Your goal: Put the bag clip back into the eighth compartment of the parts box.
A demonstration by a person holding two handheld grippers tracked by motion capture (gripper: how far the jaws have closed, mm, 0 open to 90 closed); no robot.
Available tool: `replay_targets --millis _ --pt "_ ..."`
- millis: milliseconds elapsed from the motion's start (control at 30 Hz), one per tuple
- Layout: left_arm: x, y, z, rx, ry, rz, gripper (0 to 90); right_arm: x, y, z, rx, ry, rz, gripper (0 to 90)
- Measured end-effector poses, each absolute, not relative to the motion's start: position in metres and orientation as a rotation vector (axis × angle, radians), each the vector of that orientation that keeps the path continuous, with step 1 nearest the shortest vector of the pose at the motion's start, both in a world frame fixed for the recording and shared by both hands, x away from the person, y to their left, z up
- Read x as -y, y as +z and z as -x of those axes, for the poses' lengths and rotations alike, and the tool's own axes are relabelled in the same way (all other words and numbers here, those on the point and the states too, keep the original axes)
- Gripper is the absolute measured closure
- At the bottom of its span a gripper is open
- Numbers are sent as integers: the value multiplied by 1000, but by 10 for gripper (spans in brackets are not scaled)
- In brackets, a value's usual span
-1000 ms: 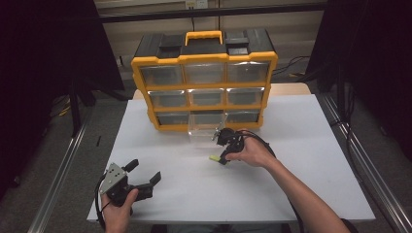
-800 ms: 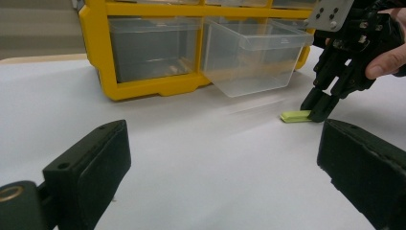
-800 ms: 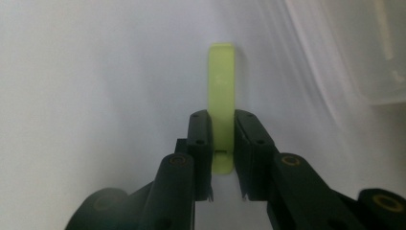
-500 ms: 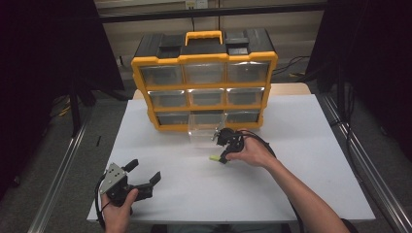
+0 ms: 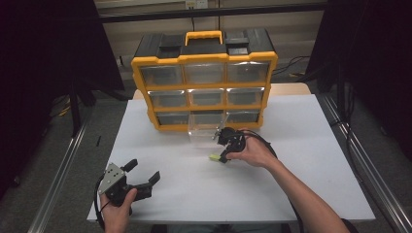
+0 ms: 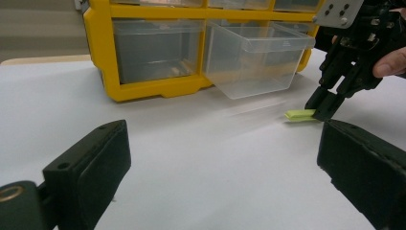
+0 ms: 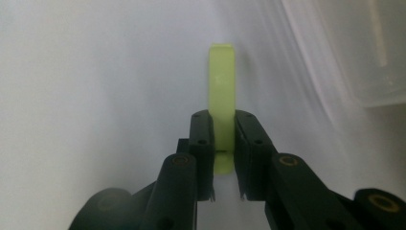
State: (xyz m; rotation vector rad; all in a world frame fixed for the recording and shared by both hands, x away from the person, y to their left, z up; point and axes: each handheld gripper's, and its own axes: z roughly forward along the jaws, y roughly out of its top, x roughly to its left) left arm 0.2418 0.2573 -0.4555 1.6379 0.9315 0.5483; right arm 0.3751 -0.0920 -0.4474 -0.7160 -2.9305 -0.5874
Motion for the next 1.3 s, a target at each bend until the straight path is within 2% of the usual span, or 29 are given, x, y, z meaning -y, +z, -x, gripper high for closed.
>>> replay_targets --millis 1300 --pt "-259 -455 -242 -926 561 -1656 45 102 -423 -363 2908 -789 624 784"
